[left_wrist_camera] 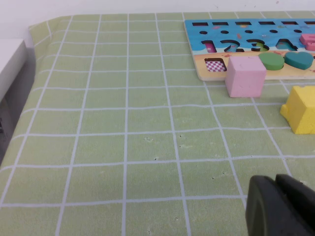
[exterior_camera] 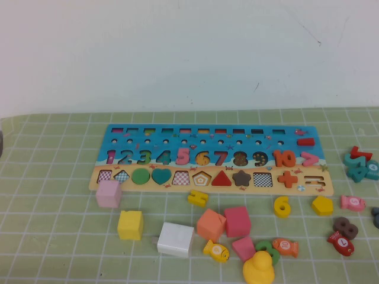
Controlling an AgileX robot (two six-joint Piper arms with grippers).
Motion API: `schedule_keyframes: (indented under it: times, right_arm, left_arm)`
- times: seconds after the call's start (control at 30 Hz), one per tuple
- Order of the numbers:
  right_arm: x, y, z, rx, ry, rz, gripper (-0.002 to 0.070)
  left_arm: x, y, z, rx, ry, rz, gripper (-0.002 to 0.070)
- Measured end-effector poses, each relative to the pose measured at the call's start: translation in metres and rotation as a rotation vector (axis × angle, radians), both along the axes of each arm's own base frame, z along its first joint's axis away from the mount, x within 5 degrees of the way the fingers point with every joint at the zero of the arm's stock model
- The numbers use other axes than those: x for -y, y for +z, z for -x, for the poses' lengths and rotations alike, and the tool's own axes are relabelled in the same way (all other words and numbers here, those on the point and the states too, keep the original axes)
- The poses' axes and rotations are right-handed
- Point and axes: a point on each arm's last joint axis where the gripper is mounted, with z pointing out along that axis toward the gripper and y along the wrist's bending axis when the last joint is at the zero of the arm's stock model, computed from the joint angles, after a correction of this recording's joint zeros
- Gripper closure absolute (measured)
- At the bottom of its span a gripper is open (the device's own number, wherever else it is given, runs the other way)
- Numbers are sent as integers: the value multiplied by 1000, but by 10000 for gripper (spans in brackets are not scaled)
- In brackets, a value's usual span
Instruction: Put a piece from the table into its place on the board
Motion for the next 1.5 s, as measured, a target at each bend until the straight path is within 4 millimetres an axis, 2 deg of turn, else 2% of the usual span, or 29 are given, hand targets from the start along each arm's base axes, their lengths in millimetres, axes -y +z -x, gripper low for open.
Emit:
schedule_keyframes:
  times: [1.03,1.23,1.5]
  right_arm:
    - [-1,5,-2,82,10,5,666]
    - [-3,28,-5,331,46,85,666]
    - [-14,79,11,932,138,140,666]
  left_arm:
    - [0,0,0,-1,3,10,677]
    - [0,0,0,-1,3,10,677]
    - [0,0,0,-1,3,10,677]
